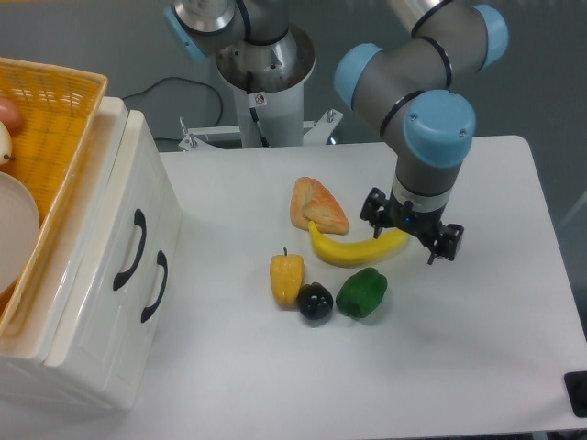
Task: Slide open the top white drawer
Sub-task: 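Move the gripper over to the top drawer's black handle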
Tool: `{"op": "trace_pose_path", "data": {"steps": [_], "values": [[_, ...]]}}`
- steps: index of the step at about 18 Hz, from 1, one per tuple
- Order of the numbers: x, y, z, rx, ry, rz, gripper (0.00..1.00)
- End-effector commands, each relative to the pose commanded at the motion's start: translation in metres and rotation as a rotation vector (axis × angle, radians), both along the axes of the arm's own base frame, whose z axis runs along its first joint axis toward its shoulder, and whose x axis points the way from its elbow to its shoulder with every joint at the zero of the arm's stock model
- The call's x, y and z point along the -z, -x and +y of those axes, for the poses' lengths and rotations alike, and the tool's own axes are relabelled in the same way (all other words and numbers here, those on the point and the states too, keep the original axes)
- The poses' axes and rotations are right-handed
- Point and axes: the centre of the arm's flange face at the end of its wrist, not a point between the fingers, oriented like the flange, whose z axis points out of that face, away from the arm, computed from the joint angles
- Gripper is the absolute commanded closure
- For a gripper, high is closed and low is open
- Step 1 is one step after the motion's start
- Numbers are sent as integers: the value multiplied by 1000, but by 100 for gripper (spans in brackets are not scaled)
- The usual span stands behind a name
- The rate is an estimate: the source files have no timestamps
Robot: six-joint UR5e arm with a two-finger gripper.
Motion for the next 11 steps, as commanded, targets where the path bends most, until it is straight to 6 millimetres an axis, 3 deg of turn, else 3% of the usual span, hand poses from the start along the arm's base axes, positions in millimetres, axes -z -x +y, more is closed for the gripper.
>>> {"op": "trace_pose_path", "data": {"steps": [6,11], "values": [[4,-3,-4,-23,-5,-15,0],[6,-42,-1,-238,-110,-80,0]]}}
